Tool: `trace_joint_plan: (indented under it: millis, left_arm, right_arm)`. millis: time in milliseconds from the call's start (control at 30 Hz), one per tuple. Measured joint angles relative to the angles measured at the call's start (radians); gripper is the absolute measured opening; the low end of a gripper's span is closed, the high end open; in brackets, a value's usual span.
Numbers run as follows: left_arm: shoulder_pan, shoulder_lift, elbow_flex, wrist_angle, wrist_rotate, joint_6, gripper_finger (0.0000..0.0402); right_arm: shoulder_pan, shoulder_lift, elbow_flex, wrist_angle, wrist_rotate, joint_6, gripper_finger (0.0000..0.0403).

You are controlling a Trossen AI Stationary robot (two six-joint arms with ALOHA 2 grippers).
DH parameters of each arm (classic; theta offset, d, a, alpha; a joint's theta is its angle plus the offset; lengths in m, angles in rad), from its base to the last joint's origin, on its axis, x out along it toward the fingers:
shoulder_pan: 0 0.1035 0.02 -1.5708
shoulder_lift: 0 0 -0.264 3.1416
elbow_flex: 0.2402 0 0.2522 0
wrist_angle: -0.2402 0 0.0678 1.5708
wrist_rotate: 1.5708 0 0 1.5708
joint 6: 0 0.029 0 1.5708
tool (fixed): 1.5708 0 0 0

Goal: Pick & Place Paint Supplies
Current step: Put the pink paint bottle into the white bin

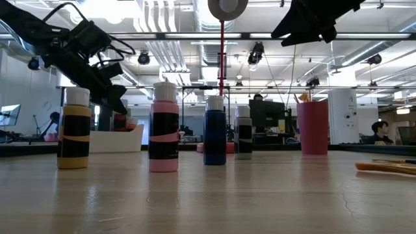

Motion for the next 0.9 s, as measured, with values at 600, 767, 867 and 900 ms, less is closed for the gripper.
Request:
trace_joint_plan:
  millis: [600,767,867,900]
  left_arm:
    - [0.094,0.165,0.003,0.106,0.088,-0.022,0.0121]
    - [0.101,0.173,0.005,0.120,0.105,-0.033,0.0122]
    - [0.101,0.173,0.007,0.126,0.107,-0.034,0.0162]
    - [0.101,0.173,0.011,0.126,0.107,-0.034,0.0180]
  right_arm:
    - [0.000,0.000,-0.001,-0.002,-0.001,0.000,0.0235]
    - [0.000,0.000,-0.001,-0.003,-0.001,0.000,0.0250]
    - [0.000,0.000,-0.001,-0.003,-0.002,0.000,0.0260]
    - [0.000,0.000,-0.001,-0.003,-0.002,0.000,0.0263]
